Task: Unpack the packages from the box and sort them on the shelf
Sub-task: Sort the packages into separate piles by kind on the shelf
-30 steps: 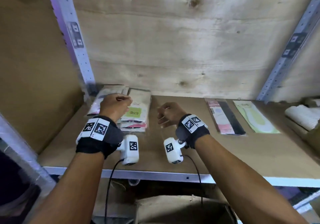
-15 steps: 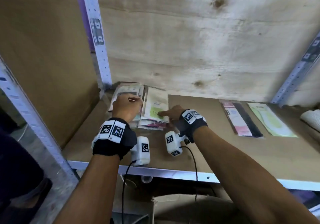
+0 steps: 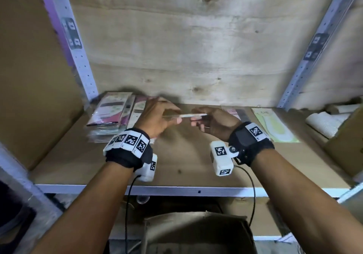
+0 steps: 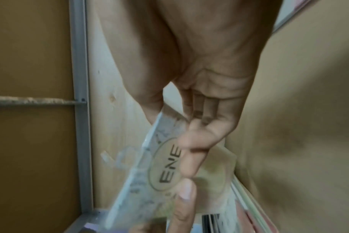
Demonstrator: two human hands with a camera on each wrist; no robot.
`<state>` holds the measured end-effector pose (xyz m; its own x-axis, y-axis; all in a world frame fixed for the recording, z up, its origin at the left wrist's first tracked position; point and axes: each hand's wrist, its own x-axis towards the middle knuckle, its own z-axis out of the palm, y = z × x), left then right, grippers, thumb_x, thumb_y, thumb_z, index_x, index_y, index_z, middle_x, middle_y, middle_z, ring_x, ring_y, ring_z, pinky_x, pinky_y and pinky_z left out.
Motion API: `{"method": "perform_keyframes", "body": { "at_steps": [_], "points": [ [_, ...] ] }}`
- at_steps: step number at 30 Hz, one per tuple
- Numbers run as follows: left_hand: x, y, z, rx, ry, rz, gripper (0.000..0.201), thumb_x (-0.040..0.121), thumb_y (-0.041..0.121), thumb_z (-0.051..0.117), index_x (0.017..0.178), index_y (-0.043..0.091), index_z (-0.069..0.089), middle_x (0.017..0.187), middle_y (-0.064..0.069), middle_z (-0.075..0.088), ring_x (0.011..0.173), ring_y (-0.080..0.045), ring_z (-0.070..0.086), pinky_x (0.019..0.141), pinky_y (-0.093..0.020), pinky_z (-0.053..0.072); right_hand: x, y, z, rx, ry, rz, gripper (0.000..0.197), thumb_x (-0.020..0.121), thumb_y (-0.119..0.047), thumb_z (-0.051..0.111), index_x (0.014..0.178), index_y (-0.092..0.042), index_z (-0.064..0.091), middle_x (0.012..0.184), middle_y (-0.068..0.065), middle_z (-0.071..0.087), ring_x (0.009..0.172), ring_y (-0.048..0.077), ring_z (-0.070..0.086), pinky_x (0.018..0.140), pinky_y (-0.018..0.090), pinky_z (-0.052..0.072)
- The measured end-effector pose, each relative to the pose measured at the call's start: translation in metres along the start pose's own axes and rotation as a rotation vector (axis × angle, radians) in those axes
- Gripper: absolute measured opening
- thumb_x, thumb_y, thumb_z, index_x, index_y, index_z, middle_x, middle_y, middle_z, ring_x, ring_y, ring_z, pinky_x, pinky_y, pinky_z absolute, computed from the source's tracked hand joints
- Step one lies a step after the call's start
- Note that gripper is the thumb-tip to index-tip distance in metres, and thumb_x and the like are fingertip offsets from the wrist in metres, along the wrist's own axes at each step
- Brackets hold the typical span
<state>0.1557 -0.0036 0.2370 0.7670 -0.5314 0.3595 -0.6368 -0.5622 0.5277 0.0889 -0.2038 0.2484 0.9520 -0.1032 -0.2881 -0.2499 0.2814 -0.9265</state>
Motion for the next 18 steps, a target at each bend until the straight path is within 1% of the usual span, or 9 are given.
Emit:
{"method": "perform_keyframes", "body": {
  "at_steps": [1, 2, 4, 6, 8, 12, 14, 16, 18],
  "points": [
    [0.004, 0.006, 0.003, -0.033, 0.045, 0.032, 0.014, 0.078, 0.038, 0.079, 0.082, 0.026, 0.072, 0.086, 0.008, 0.062, 0.085, -0.009, 0.057, 0.077, -0.030, 0.047, -0.005, -0.002, -0.007, 0.031, -0.020, -0.003, 0.029, 0.097, -0.031, 0.057, 0.106, -0.003, 0.060, 0.085, 0.015, 0.074, 0.069, 0.024, 0.072, 0.051, 0.022, 0.053],
    [0.007, 0.011, 0.006, -0.067, 0.103, 0.044, 0.023, 0.078, 0.040, 0.078, 0.065, 0.029, 0.063, 0.070, 0.013, 0.056, 0.068, -0.004, 0.053, 0.062, -0.024, 0.041, -0.009, -0.005, -0.015, 0.056, -0.035, -0.012, 0.040, 0.097, -0.041, 0.055, 0.105, -0.002, 0.061, 0.090, 0.018, 0.074, 0.073, 0.026, 0.073, 0.051, 0.024, 0.055],
    [0.014, 0.020, 0.015, -0.119, 0.152, 0.051, 0.035, 0.080, 0.045, 0.075, 0.059, 0.021, 0.059, 0.062, 0.009, 0.060, 0.057, -0.013, 0.055, 0.053, -0.029, 0.040, -0.016, -0.008, -0.032, 0.088, -0.074, -0.044, 0.062, 0.097, -0.057, 0.043, 0.110, 0.001, 0.058, 0.099, 0.021, 0.072, 0.078, 0.030, 0.072, 0.052, 0.027, 0.055],
    [0.017, 0.030, 0.023, -0.252, 0.125, 0.036, 0.024, 0.081, 0.045, 0.073, 0.082, 0.022, 0.077, 0.080, 0.009, 0.076, 0.072, -0.014, 0.070, 0.064, -0.030, 0.053, -0.022, -0.010, -0.047, 0.111, -0.095, -0.088, 0.064, 0.095, -0.064, 0.036, 0.109, -0.004, 0.055, 0.097, 0.021, 0.071, 0.076, 0.030, 0.070, 0.052, 0.030, 0.051],
    [0.022, 0.034, 0.035, -0.394, 0.092, 0.023, 0.016, 0.083, 0.041, 0.074, 0.090, 0.028, 0.078, 0.089, 0.017, 0.076, 0.076, -0.009, 0.070, 0.066, -0.027, 0.054, -0.026, -0.008, -0.061, 0.081, -0.050, -0.143, 0.056, 0.094, -0.063, 0.042, 0.097, -0.010, 0.059, 0.081, 0.013, 0.065, 0.065, 0.025, 0.059, 0.051, 0.029, 0.042],
    [0.033, 0.039, 0.056, -0.596, 0.036, -0.078, 0.065, 0.076, 0.056, 0.072, 0.094, -0.007, 0.068, 0.094, -0.003, 0.064, 0.081, -0.017, 0.056, 0.077, -0.035, 0.045, -0.027, 0.008, -0.081, -0.367, 0.142, -0.260, 0.019, 0.081, -0.046, 0.074, 0.080, -0.027, 0.073, 0.064, -0.007, 0.055, 0.065, 0.014, 0.047, 0.058, 0.029, 0.035],
    [0.035, 0.038, 0.067, -0.721, 0.056, -0.156, 0.051, 0.081, 0.049, 0.073, 0.102, 0.002, 0.072, 0.102, 0.000, 0.072, 0.091, -0.021, 0.069, 0.088, -0.036, 0.050, -0.027, 0.021, -0.086, -0.515, 0.135, -0.257, 0.027, 0.080, -0.042, 0.077, 0.091, -0.018, 0.074, 0.079, -0.009, 0.068, 0.077, 0.013, 0.058, 0.068, 0.028, 0.043],
    [0.031, 0.039, 0.079, -0.830, 0.047, -0.243, 0.031, 0.086, 0.038, 0.073, 0.106, 0.014, 0.074, 0.108, 0.003, 0.075, 0.104, -0.017, 0.070, 0.094, -0.036, 0.052, -0.026, 0.035, -0.093, -0.577, 0.063, -0.235, 0.045, 0.084, -0.035, 0.074, 0.103, 0.005, 0.065, 0.102, 0.007, 0.073, 0.088, 0.007, 0.065, 0.083, 0.022, 0.047],
    [0.028, 0.042, 0.089, -0.899, 0.018, -0.318, 0.030, 0.087, 0.034, 0.072, 0.108, 0.014, 0.074, 0.108, 0.004, 0.075, 0.105, -0.015, 0.070, 0.095, -0.035, 0.051, -0.030, 0.046, -0.098, -0.561, -0.001, -0.219, 0.032, 0.088, -0.024, 0.071, 0.101, 0.005, 0.065, 0.117, 0.019, 0.069, 0.105, 0.015, 0.067, 0.100, 0.029, 0.047]
  ]
}}
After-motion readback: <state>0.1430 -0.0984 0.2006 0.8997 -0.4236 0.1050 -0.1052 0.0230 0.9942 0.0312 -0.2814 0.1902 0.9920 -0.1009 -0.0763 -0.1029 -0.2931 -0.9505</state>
